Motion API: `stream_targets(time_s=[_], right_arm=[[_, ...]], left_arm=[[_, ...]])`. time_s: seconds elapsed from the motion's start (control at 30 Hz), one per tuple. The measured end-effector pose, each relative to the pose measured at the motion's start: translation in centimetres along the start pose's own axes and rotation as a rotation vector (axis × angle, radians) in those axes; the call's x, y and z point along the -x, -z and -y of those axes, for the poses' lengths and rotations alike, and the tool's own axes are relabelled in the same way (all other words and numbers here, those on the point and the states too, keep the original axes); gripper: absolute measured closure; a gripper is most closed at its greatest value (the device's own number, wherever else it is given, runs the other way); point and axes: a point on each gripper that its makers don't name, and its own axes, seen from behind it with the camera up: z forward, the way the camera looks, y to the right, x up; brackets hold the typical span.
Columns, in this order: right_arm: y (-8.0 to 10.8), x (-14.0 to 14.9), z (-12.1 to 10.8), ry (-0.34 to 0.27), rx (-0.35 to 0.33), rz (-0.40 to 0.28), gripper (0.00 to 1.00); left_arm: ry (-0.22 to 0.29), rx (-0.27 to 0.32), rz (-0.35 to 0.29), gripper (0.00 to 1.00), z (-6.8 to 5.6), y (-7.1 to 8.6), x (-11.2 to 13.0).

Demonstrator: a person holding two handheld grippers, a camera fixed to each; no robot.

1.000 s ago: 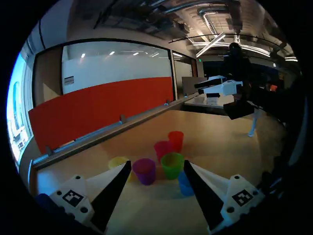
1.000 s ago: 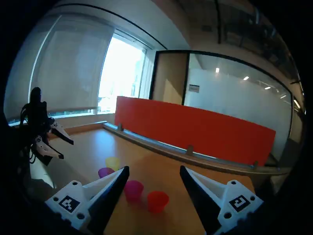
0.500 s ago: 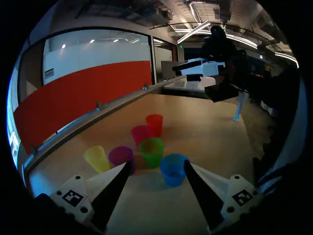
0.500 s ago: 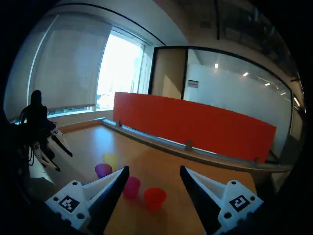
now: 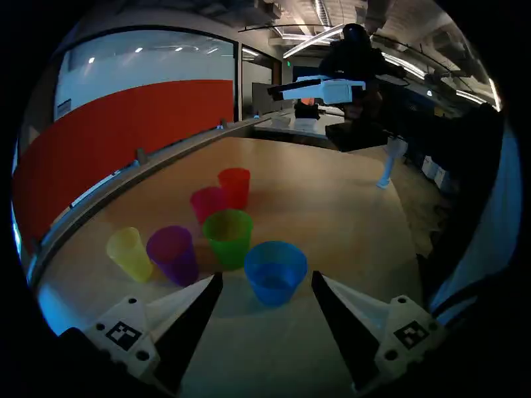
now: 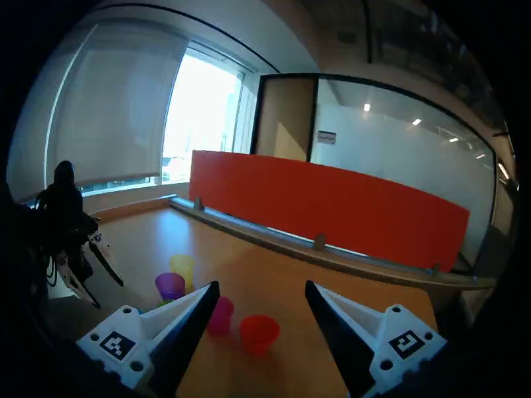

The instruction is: Pour water

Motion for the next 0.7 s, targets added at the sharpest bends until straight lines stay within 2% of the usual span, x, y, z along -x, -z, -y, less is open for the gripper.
stream_targets(time_s=[0.37,0.7], right_arm=[[-0.7,0.6,-0.8,-0.004,0.006,0.01,0.0],[-1.0,1.5,-1.2,0.01,0.011,0.022,0.0]], left_arm=[[-0.024,0.051,0.058,0.0,-1.1,-2.5,1.9],[-0.024,0.069,0.097,0.0,-1.0,-5.0,2.9]])
